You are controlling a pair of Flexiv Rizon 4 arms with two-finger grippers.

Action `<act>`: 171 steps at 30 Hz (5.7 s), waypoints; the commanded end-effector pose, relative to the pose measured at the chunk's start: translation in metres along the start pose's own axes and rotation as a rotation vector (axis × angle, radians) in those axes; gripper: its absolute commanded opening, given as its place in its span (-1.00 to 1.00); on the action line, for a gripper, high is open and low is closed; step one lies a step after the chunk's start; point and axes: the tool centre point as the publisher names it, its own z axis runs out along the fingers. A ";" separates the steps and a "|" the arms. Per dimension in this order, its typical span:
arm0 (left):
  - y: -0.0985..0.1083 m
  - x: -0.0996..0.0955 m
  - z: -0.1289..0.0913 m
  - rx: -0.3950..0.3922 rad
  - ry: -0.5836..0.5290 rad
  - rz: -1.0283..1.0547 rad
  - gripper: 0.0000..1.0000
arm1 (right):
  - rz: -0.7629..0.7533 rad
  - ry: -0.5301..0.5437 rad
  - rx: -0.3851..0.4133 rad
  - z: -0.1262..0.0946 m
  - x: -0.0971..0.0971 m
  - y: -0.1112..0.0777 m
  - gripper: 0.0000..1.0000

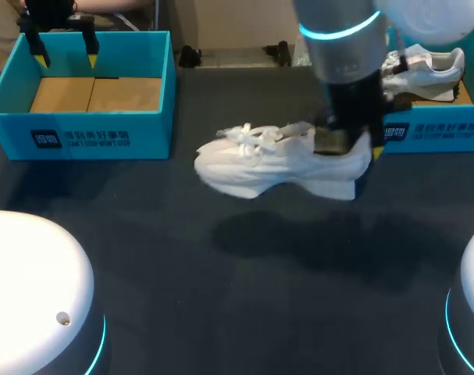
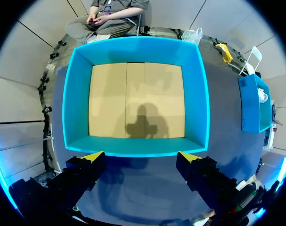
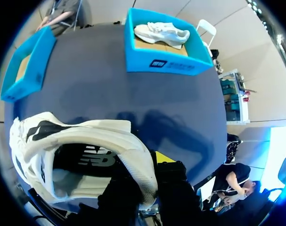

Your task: Take the shoe out of the shoebox, open the shoe tongue, remove and reinsert the insole, then place the shoe into the shoebox

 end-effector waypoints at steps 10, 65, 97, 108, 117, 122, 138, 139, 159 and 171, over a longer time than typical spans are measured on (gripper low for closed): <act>0.000 0.000 0.000 -0.001 -0.001 0.000 1.00 | -0.012 -0.021 -0.009 0.005 0.018 -0.035 -1.00; 0.000 0.000 0.000 -0.001 -0.001 0.000 1.00 | -0.100 0.004 0.018 0.140 0.113 -0.047 -1.00; 0.000 0.000 0.000 -0.001 -0.001 0.000 1.00 | -0.216 0.164 -0.019 0.108 0.108 -0.050 1.00; 0.000 0.000 0.000 -0.001 -0.001 0.000 1.00 | -0.563 0.241 -0.148 0.064 0.110 -0.054 1.00; 0.000 0.000 0.000 -0.001 -0.001 0.000 1.00 | -1.052 0.162 -0.210 0.048 0.122 -0.050 1.00; 0.000 0.000 0.000 -0.001 -0.001 0.000 1.00 | -1.288 0.201 -0.207 0.038 0.119 -0.047 1.00; 0.000 0.000 0.000 -0.001 -0.001 0.000 1.00 | -1.354 0.239 -0.196 0.033 0.114 -0.047 1.00; 0.000 0.000 0.000 -0.001 -0.001 0.000 1.00 | -1.354 0.239 -0.196 0.033 0.114 -0.047 1.00; 0.000 0.000 0.000 -0.001 -0.001 0.000 1.00 | -1.590 0.525 -0.480 0.042 0.078 -0.052 1.00; 0.000 0.000 0.000 -0.001 -0.001 0.000 1.00 | -1.503 0.755 -0.688 0.072 0.051 -0.035 1.00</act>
